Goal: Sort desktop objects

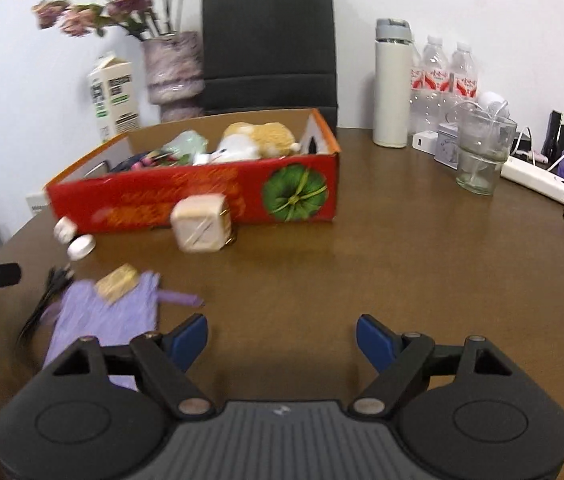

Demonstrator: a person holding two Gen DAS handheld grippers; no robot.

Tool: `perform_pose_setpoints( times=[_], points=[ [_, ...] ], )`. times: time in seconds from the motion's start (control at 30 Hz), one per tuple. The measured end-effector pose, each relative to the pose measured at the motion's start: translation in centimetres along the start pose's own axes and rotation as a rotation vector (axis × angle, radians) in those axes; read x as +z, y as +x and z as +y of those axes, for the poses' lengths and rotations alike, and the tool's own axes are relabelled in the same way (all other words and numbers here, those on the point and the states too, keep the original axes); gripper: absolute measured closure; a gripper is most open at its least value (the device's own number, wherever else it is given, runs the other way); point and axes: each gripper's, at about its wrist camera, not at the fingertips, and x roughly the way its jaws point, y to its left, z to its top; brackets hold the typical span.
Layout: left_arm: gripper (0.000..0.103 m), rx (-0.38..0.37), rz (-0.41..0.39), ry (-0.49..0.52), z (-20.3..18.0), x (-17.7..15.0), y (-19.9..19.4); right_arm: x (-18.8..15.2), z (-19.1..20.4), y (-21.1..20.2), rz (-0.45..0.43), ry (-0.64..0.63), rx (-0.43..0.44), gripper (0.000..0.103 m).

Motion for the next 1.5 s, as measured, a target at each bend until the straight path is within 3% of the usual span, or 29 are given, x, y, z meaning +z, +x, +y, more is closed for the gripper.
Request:
perform_pose_setpoints(
  times=[0.23,0.37,0.47,0.73,0.77,0.83,0.9,1.0,1.13,1.17,1.23,1.3,1.47,1.5],
  points=[
    [0.013,-0.036,-0.010,-0.018,-0.4,-4.0,-4.4,-3.9,2.3,-3.9,-0.049,-0.005,0.036,0.018],
    [0.012,-0.027,-0.022,-0.010,-0.9,-6.3,-5.2,-5.2,3.3,-5.4,-0.071,-0.025,0.041,0.017],
    [0.012,-0.033,-0.023,-0.019,-0.8,-6.9,-5.2,-5.8,3.8,-5.9,-0.082,-0.037,0.072,0.017],
    [0.008,-0.064,-0.024,-0.007,-1.0,-7.2,-5.3,-5.9,4.3,-5.9,-0.097,-0.074,0.057,0.017],
    [0.011,-0.074,-0.034,-0.008,-0.9,-7.0,-5.4,-5.9,4.3,-6.0,-0.098,-0.070,0.062,0.017],
    [0.039,-0.083,-0.045,0.032,-0.9,-6.4,-5.1,-6.0,4.2,-6.0,-0.098,-0.067,0.069,0.017],
    [0.049,-0.084,-0.029,0.037,-0.7,-5.4,-4.1,-5.9,4.2,-5.8,-0.089,-0.075,0.078,0.017],
    [0.049,-0.136,0.013,-0.036,0.3,-3.7,-2.1,-5.1,4.2,-5.1,-0.066,-0.080,0.103,0.017],
    [0.040,-0.106,0.014,-0.057,0.4,-1.5,0.4,-2.8,4.6,-3.2,-0.071,-0.071,0.159,0.020],
    [0.041,-0.066,0.013,-0.063,0.3,-1.0,1.1,-1.9,5.0,-2.6,-0.087,-0.092,0.169,0.021],
    [0.060,-0.048,0.039,-0.052,-0.1,-0.7,2.2,-0.4,6.0,-1.3,-0.109,-0.134,0.201,0.028],
    [0.064,-0.078,0.081,-0.068,-0.2,-0.9,3.2,1.1,6.8,0.2,-0.109,-0.146,0.233,0.031],
    [0.058,-0.095,0.052,-0.019,-1.3,-1.4,2.7,3.1,8.6,4.8,-0.011,-0.123,0.244,0.049],
    [0.065,-0.103,0.053,-0.017,-1.4,-1.5,2.7,3.0,8.9,5.5,0.012,-0.117,0.241,0.054]
  ],
)
